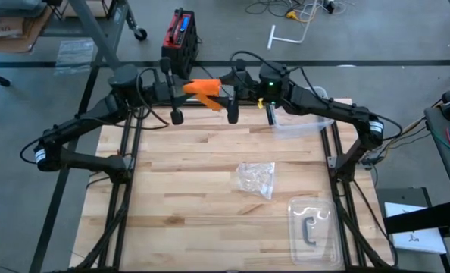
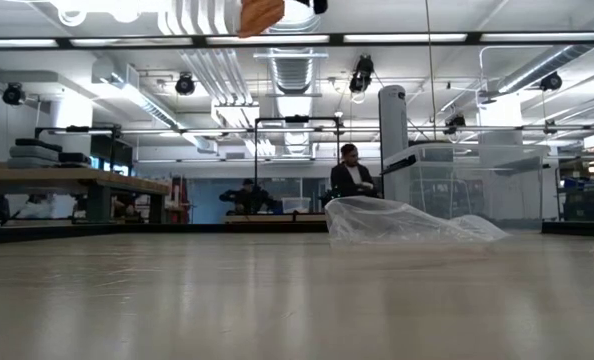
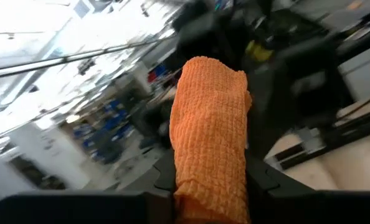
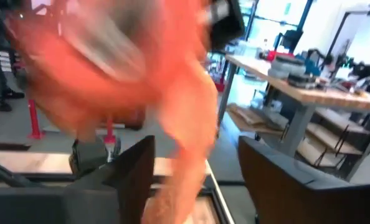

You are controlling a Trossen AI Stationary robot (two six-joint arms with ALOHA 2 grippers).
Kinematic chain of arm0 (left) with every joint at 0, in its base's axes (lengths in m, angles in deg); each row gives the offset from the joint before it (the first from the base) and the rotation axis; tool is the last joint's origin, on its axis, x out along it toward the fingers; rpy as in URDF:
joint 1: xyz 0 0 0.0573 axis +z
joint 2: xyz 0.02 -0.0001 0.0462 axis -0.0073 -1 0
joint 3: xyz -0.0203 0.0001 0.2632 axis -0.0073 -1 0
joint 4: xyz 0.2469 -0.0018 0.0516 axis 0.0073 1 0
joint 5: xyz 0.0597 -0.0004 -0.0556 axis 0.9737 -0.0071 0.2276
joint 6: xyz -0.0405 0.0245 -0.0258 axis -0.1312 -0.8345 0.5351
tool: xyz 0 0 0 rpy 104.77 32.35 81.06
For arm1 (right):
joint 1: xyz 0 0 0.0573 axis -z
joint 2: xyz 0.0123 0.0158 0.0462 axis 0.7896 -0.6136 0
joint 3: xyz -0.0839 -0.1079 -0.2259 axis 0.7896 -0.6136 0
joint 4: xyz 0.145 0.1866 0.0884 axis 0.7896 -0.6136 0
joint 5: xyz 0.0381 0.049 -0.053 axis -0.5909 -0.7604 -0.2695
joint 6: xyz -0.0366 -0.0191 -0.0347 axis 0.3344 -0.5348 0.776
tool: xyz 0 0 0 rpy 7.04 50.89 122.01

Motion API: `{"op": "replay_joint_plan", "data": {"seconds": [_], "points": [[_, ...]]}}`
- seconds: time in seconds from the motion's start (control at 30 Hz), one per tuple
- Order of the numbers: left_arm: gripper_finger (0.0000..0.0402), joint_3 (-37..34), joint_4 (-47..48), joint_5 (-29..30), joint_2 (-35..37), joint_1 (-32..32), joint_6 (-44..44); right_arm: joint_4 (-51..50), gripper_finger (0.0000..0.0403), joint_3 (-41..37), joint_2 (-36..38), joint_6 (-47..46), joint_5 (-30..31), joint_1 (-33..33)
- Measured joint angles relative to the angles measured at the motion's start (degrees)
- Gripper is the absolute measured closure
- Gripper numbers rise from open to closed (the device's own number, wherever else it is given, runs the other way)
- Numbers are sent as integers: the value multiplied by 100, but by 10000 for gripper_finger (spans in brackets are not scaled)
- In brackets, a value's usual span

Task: Roll bandage
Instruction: Roll the orange bandage

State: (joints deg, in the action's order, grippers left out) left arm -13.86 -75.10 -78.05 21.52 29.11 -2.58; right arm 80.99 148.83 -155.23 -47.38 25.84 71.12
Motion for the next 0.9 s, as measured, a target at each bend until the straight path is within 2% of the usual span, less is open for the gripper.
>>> {"op": "replay_joint_plan", "data": {"seconds": [0.07,0.23,0.27,0.47,0.6,0.73,0.9], "points": [[317,0,84,-224,16,0,156,-46,231,-13,-49,20,2,4],[319,0,313,-323,157,2,228,-14,372,-16,21,318,1,6],[320,0,342,-323,201,2,228,-34,386,-18,35,428,2,3],[323,0,649,-404,532,4,308,-330,401,-25,249,693,300,-10],[323,0,673,-787,760,7,404,-642,402,-25,325,813,430,-10],[323,-4,569,-1184,806,7,519,-875,402,-51,310,675,422,-12],[323,-7,200,-1246,709,7,855,-1005,403,-183,259,234,407,-18]]}}
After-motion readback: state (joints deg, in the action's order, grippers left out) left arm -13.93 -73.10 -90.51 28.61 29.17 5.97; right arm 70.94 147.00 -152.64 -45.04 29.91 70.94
